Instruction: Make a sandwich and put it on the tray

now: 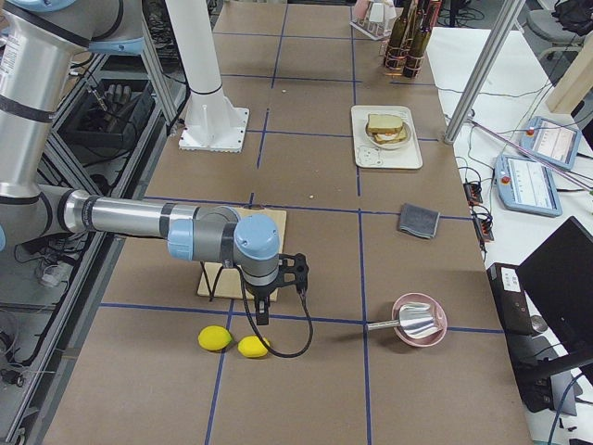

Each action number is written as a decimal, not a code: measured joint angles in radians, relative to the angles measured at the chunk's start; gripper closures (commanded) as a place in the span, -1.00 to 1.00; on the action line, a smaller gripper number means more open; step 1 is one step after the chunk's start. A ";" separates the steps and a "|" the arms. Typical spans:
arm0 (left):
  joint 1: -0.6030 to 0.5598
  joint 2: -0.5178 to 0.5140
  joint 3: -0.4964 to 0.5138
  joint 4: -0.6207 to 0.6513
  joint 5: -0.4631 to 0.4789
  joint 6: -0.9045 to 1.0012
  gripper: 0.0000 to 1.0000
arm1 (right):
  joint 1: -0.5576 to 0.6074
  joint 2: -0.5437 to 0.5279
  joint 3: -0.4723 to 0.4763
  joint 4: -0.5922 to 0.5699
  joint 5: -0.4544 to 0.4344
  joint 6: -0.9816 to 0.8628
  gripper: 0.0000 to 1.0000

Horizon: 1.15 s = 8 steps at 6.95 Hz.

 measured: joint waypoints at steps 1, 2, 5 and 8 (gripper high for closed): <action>0.000 0.000 0.004 -0.001 -0.001 -0.001 -1.00 | 0.000 0.000 -0.008 -0.001 -0.001 0.000 -1.00; 0.001 0.000 0.010 -0.002 -0.002 -0.002 -1.00 | 0.000 -0.002 -0.017 0.000 -0.002 -0.001 -1.00; 0.002 -0.001 0.015 -0.003 -0.005 -0.003 -1.00 | 0.000 -0.008 -0.026 0.000 -0.003 -0.004 -1.00; 0.002 -0.002 0.021 -0.005 -0.006 -0.003 -1.00 | 0.000 -0.011 -0.027 0.000 -0.004 -0.005 -1.00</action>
